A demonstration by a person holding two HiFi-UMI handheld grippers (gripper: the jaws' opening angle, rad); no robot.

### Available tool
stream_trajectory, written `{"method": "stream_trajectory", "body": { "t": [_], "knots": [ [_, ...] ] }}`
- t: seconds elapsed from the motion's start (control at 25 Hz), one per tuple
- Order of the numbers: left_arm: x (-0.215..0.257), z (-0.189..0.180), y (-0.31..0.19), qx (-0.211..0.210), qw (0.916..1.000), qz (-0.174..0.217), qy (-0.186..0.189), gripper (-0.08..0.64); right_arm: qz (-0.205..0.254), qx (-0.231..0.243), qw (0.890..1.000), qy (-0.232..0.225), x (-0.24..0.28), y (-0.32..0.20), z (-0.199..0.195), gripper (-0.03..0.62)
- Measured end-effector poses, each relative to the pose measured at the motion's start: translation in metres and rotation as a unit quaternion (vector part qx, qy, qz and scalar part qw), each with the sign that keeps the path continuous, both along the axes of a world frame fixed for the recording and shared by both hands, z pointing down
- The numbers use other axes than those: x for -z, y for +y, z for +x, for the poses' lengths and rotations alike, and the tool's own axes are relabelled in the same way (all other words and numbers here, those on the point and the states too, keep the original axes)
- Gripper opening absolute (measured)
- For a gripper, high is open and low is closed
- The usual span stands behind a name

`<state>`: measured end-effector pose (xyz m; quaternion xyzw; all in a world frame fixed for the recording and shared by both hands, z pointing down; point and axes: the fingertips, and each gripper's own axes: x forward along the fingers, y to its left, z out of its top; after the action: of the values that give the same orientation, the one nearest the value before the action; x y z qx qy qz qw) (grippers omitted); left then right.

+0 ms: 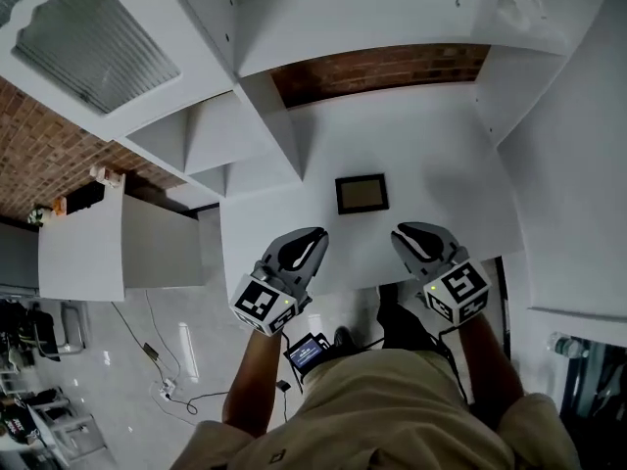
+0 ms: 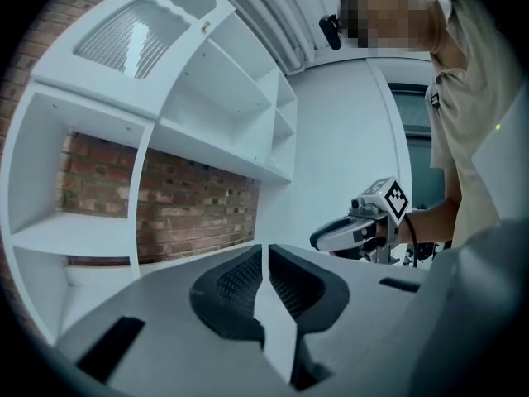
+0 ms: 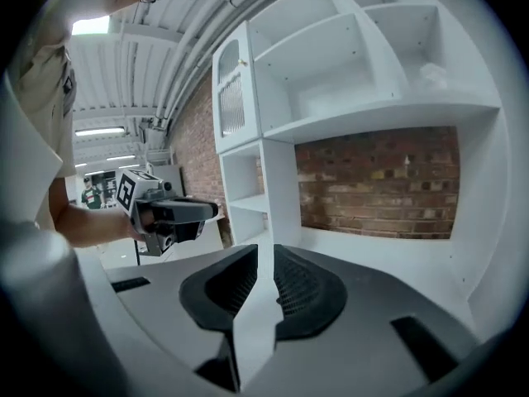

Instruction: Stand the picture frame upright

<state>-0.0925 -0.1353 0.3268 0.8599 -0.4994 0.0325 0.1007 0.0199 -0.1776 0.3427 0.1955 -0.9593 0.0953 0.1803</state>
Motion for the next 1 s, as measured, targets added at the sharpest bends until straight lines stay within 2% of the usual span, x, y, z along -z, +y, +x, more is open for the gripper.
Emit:
{"method": "stream_trajectory", "body": {
  "t": [0.12,0.2,0.32,0.48,0.68,1.0],
  "knots": [
    [-0.040,-0.004,-0.039,0.009,0.9996,-0.029,0.002,0.017,-0.014,0.046,0.998,0.040,-0.043,-0.037,-0.010,0.077],
    [-0.072,-0.006,-0.061,0.011,0.9987,-0.049,0.005,0.056,-0.016,0.084,0.994,0.075,-0.077,-0.057,-0.017,0.091],
    [-0.123,-0.011,-0.085,0.013,0.9972,-0.074,-0.002,0.088,-0.018,0.141,0.982,0.128,-0.132,-0.079,-0.027,0.106],
    [-0.189,-0.016,-0.101,0.007,0.9946,-0.101,-0.023,0.100,-0.010,0.203,0.959,0.196,-0.200,-0.095,-0.041,0.123],
    [-0.242,-0.014,-0.115,0.005,0.9932,-0.109,-0.041,0.101,-0.003,0.240,0.939,0.244,-0.265,-0.103,-0.052,0.124],
    [-0.275,-0.007,-0.126,-0.001,0.9919,-0.106,-0.069,0.101,0.024,0.272,0.918,0.287,-0.317,-0.109,-0.052,0.124]
  ]
}}
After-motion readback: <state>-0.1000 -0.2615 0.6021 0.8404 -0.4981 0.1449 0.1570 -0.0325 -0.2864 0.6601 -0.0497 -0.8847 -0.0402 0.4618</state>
